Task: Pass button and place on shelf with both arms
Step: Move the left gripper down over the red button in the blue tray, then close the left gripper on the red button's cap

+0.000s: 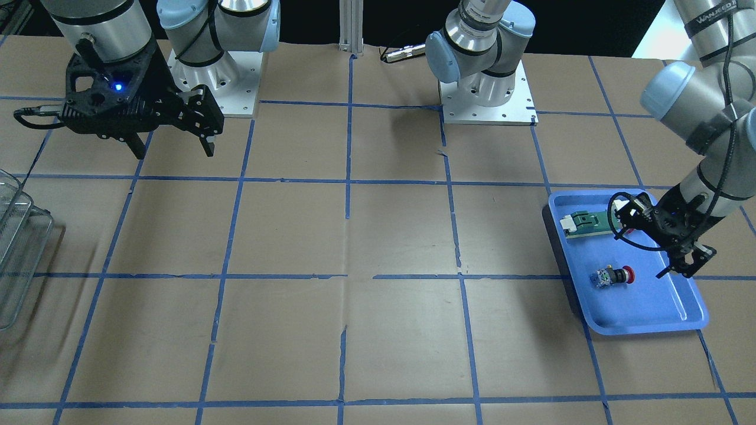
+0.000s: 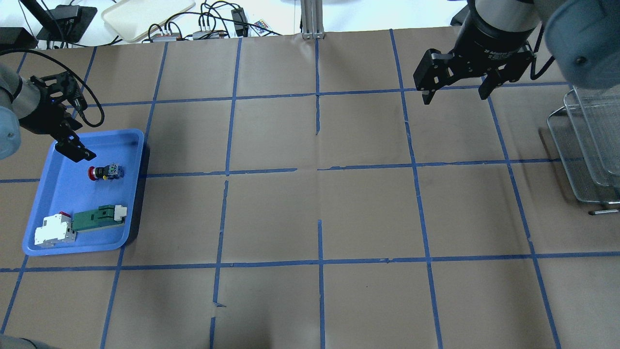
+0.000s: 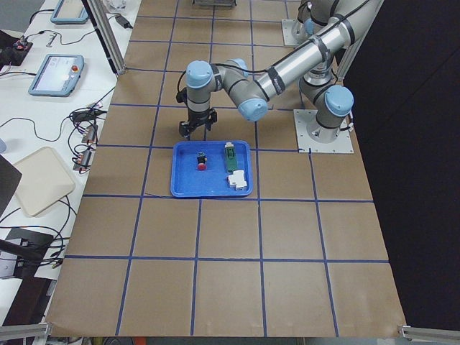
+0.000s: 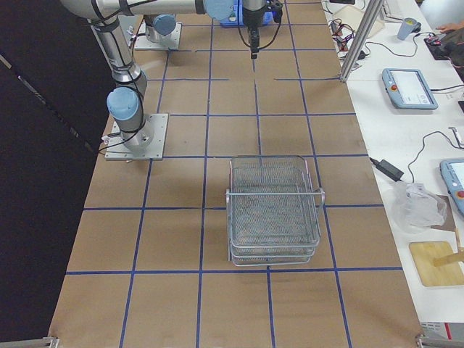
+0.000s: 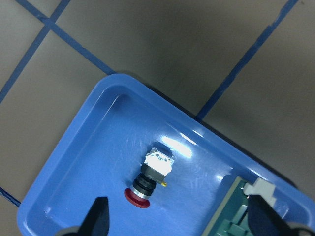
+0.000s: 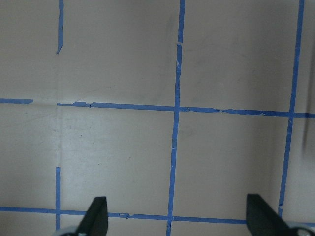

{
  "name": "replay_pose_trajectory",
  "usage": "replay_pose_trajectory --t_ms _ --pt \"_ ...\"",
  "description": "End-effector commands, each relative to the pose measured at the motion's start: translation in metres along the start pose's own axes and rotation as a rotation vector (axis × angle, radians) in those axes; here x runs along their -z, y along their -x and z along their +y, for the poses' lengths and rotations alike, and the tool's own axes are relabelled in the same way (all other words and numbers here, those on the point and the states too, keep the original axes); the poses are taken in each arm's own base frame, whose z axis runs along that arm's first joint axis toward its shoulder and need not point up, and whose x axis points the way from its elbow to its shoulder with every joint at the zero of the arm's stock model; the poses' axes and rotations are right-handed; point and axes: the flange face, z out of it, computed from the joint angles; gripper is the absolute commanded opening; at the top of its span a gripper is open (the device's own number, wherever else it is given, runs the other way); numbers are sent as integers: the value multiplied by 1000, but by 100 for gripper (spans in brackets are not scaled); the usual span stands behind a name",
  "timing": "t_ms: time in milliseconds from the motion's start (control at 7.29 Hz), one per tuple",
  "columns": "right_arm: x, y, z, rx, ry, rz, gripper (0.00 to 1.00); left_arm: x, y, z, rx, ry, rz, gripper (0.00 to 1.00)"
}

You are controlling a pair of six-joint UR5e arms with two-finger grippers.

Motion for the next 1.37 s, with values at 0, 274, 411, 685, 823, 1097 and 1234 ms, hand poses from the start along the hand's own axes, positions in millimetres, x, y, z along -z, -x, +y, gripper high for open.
replay_pose_trajectory --t_ms 0,274,411,685,823,1097,1234 --pt "-1 0 0 0 3 0 100 -53 13 7 -101 10 15 100" --pt "-3 0 -2 0 3 0 100 -81 19 25 -88 10 52 100" --pt "-4 0 -2 0 5 0 100 -93 19 31 -75 9 76 100" --pt "-4 0 -2 0 6 0 100 -105 14 61 -23 2 104 100" --pt "-4 0 -2 0 6 -2 100 -103 14 70 -19 -5 107 91" --pt "-5 0 -2 0 8 -2 100 -113 8 71 -27 -8 130 79" --pt "-5 0 -2 0 9 -2 100 -116 9 71 -25 -10 134 79"
